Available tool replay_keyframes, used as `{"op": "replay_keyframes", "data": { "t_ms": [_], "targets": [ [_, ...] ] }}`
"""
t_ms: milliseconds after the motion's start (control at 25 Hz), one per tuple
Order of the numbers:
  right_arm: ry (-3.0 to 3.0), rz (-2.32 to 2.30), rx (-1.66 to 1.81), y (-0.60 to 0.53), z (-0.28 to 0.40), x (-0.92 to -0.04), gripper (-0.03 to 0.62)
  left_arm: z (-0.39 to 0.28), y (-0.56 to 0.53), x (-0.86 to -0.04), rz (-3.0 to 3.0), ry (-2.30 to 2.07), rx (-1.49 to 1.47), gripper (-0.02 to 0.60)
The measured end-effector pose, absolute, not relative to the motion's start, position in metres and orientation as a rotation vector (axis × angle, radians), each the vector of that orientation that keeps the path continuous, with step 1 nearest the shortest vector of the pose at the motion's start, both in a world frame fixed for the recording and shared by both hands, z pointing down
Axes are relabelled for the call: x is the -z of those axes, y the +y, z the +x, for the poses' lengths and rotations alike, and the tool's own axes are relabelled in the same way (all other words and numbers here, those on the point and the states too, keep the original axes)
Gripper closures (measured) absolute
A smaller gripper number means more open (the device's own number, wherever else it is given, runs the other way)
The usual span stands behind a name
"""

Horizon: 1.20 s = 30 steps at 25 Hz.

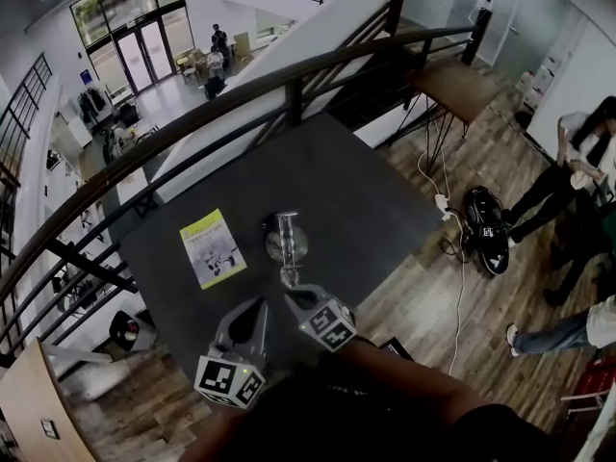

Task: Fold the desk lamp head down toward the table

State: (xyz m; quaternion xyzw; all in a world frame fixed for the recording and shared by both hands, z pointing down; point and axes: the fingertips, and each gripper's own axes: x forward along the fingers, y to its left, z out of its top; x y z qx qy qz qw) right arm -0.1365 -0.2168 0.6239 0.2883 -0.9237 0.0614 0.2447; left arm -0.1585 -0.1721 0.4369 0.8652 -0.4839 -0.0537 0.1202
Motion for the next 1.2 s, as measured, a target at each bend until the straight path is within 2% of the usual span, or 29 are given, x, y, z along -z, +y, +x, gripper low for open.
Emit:
{"op": "replay_keyframes", "data": {
  "t_ms": [400, 600, 1200],
  "targets": [
    [-2.747, 0.929, -0.320, -0.161, -0.080, -0.526, 0.591, -0.112, -0.154, -0.433, 2.595, -1.270, 0.195, 0.580],
    [-2.812, 0.976, -0.233, -0.139, -0.034, -0.486, 0.591, -0.076, -0.145, -0.428, 2.629, -1.241, 0.184, 0.580],
    [-2.913, 0.875, -0.223, -0.061, 0.103, -0.462, 0.591, 0.063, -0.079, -0.430, 2.575, -1.355, 0.164, 0.580]
  ]
}}
